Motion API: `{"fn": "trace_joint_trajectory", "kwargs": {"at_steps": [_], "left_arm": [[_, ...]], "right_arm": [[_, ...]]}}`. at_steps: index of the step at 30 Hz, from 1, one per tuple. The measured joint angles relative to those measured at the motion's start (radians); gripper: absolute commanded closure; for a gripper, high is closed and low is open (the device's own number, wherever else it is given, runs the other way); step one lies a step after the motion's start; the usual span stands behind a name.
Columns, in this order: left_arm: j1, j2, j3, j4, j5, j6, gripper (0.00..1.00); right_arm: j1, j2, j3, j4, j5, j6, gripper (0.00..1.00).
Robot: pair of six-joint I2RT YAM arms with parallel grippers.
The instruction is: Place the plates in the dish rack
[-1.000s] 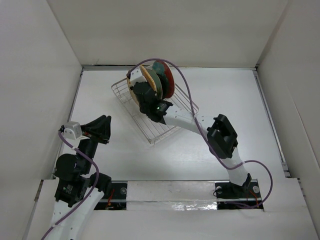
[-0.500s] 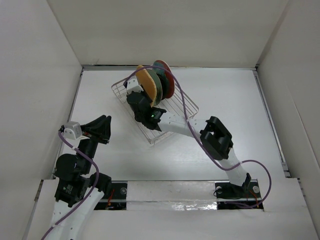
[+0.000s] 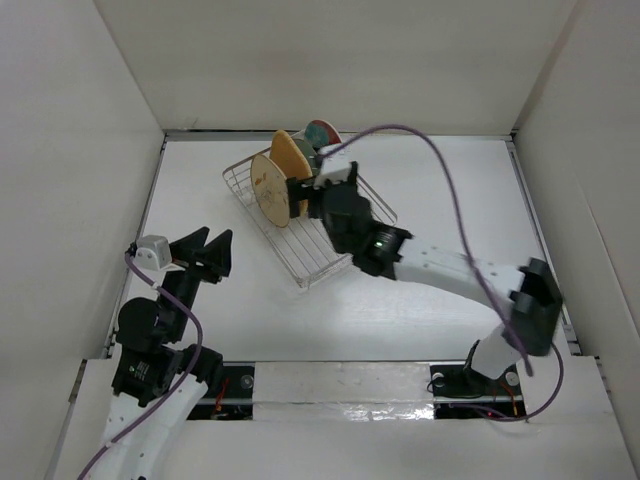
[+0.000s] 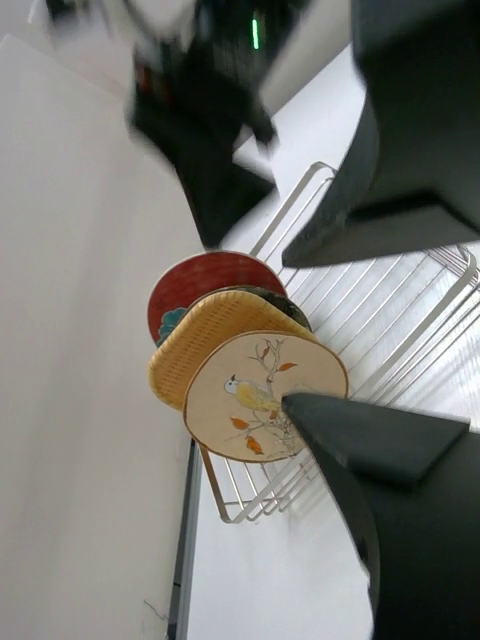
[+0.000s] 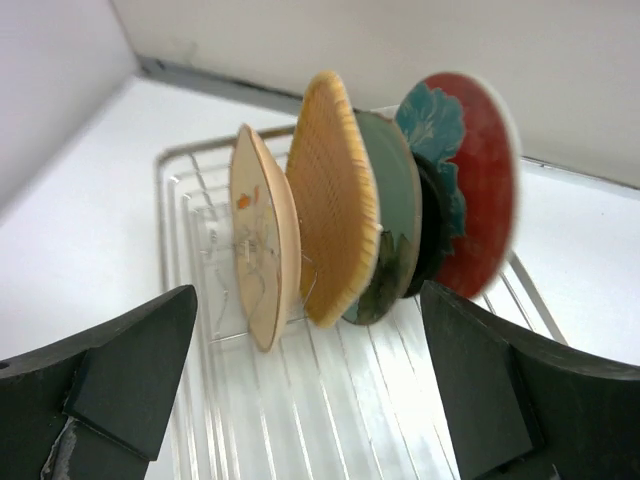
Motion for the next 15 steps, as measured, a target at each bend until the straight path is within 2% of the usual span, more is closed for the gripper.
{"fn": "trace_joint_trajectory", "kwargs": {"at_steps": [1, 3, 8, 11, 15], "left_arm": [[0.0, 0.002, 0.0, 0.0, 0.0, 0.0, 0.44], [0.0, 0.015, 0.0, 0.0, 0.001, 0.0, 0.36], [0.0, 0.048, 0.0, 0.0, 0.008, -0.006, 0.31], [0.0, 0.066, 0.0, 0.001, 0.016, -0.008, 0.3], [0.0, 0.095, 0.0, 0.009, 0.033, -0.011, 0.3]], "right_arm": [[0.001, -0.042, -0.032, 0.007, -0.007, 0.011, 0.05], [0.001, -0.288, -0.237, 0.099, -0.025, 0.051, 0.06], [-0.048, -0.695, -0.567, 0.18, -0.029, 0.159, 0.06], [-0.138, -0.878, -0.737, 0.147, -0.045, 0.238, 0.06], [-0.273, -1.012, -0.851, 0.049, -0.101, 0.332, 0.06]]}}
